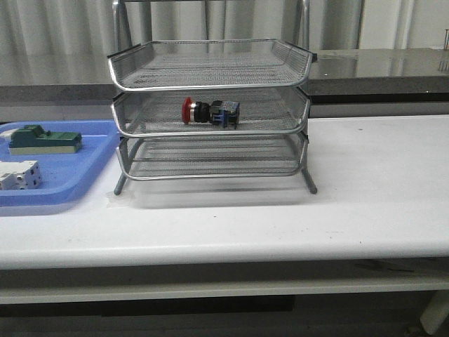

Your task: Place button on rack with both arms

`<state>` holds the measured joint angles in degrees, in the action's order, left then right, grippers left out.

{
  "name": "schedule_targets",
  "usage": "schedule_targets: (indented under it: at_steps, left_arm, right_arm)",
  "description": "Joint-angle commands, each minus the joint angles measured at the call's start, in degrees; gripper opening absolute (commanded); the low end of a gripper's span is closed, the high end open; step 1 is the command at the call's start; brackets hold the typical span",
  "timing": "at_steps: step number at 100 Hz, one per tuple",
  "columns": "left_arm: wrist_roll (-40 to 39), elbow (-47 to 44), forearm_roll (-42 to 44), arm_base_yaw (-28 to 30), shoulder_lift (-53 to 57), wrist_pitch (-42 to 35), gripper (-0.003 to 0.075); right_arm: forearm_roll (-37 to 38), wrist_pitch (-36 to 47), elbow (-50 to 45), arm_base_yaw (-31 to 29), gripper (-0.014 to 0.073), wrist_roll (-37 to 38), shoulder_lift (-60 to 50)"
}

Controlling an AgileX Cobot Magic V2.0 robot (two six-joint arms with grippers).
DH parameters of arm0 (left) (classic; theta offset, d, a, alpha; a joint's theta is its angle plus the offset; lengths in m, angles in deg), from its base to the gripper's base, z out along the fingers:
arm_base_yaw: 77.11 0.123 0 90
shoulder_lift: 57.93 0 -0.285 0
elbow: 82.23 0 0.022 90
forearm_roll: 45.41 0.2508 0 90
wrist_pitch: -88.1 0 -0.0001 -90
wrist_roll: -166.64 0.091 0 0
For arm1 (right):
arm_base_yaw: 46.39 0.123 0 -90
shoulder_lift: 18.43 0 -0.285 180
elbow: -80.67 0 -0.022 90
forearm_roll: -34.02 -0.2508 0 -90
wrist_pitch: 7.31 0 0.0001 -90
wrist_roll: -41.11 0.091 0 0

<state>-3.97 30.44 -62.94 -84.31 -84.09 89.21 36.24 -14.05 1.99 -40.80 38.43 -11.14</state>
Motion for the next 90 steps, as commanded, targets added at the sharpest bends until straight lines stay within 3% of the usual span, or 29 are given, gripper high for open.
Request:
schedule_targets:
  at_steps: [1, 32, 44, 61, 90]
  left_arm:
    - [-0.41, 1.74, -0.46, 0.08, -0.55, -4.19, -0.002]
    - [-0.41, 1.74, -0.18, 0.08, -0.55, -4.19, -0.002]
    - [-0.76, 1.63, 6.79, 0.08, -0.55, -4.19, -0.002]
    - [-9.88, 0.39, 16.16, 0.08, 2.03, -4.27, -0.002]
    - [-11.02, -7.17, 18.07, 0.08, 11.34, -4.27, -0.002]
  right_arm:
    - [0.0, 4.59, -0.12, -0.22, -0.0065, -0.33, -0.78]
    - [0.0, 4.59, -0.12, -0.22, -0.0065, -0.33, -0.78]
    - [0.0, 4.59, -0.12, -0.22, -0.0065, -0.33, -0.78]
    - [0.0, 4.59, -0.12, -0.22, -0.0065, -0.33, -0.78]
    - [0.0, 4.59, -0.12, -0.22, -0.0065, -0.33, -0.78]
